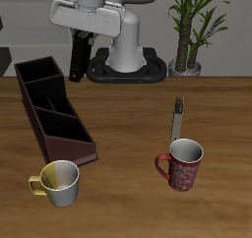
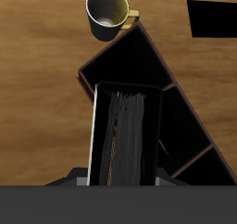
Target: Place the black book into the right desk caddy's right compartment
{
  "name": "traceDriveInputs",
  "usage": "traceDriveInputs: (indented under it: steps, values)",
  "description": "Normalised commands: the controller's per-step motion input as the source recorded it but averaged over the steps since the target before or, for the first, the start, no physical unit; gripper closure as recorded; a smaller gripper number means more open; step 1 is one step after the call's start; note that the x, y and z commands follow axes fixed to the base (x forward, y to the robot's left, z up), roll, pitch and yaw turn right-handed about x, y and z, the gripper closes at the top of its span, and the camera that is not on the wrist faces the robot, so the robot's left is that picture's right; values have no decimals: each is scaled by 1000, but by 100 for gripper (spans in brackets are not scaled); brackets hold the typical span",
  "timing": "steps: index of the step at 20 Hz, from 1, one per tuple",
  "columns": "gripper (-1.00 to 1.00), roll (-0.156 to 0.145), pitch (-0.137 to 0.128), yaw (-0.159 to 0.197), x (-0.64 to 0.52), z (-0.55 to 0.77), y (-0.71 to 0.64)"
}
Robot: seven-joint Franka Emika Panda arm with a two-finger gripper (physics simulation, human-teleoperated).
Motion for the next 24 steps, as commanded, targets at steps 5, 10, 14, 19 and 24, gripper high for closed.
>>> traceDriveInputs:
  steps: [5,10,14,19,24]
  values:
    - [100,-44,-4,-31,-133,9,-164]
    - [100,-56,-8,-31,-164,31,-246]
    - [100,-34,-1,-48,-329,18,-380]
    - [100,82,28,-106,-410,56,-394]
    - [100,-20,0,-86,-321,-61,-453]
